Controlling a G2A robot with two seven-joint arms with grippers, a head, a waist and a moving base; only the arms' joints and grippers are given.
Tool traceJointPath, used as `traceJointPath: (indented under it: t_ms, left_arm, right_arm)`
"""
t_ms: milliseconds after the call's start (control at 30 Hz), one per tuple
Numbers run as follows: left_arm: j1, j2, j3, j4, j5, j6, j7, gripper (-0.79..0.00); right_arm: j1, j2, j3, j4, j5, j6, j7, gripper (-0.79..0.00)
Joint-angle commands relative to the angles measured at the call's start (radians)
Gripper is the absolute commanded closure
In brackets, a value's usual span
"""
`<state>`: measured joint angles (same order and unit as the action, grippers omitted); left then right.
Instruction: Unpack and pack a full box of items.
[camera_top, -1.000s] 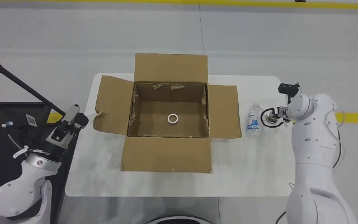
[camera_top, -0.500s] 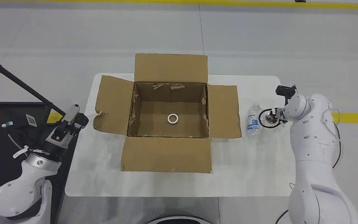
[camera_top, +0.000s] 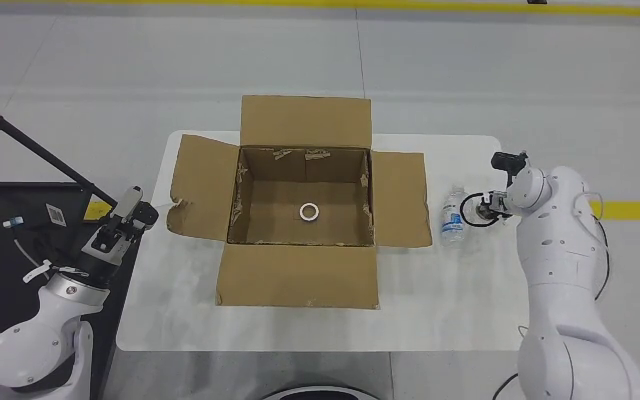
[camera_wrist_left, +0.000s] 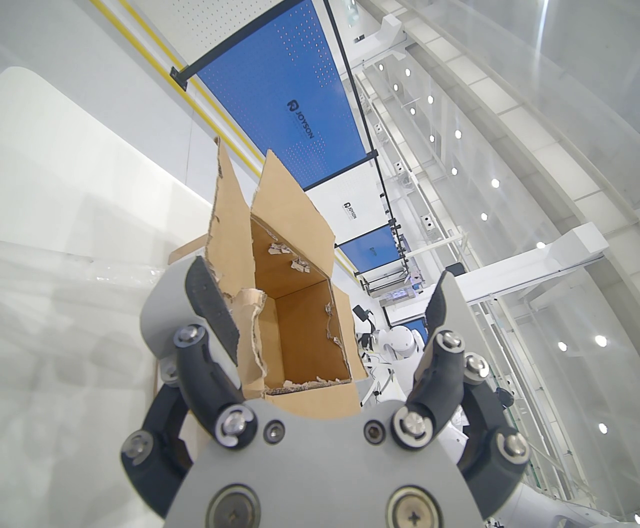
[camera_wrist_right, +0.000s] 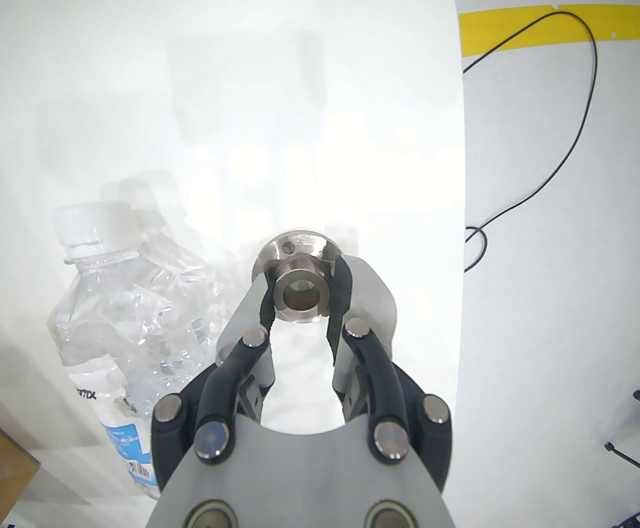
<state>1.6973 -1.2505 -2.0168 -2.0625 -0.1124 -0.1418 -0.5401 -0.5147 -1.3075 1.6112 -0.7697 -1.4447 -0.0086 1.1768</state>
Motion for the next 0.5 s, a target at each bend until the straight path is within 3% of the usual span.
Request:
traceJointPath:
  t_ms: [0,200,300,467]
  left_arm:
    - [0.000,0.000,0.000,0.000,0.000,0.000,0.000,-0.785]
    - [0.000,0.000,0.000,0.000,0.000,0.000,0.000,-0.785]
    - [0.000,0.000,0.000,0.000,0.000,0.000,0.000,-0.785]
    - [0.000,0.000,0.000,0.000,0.000,0.000,0.000,-0.785]
  right_arm:
    - [0.000,0.001,-0.004,0.001,0.004,0.001,0.000,-0.274]
    - [0.007,0.004,-0.017,0.021,0.015,0.000,-0.006,-0.243]
    - [0.012,0.006,-0.021,0.030,0.022,0.000,-0.011,0.000]
    - [0.004,0.012,-0.020,-0.012,0.035,0.000,-0.022,0.000]
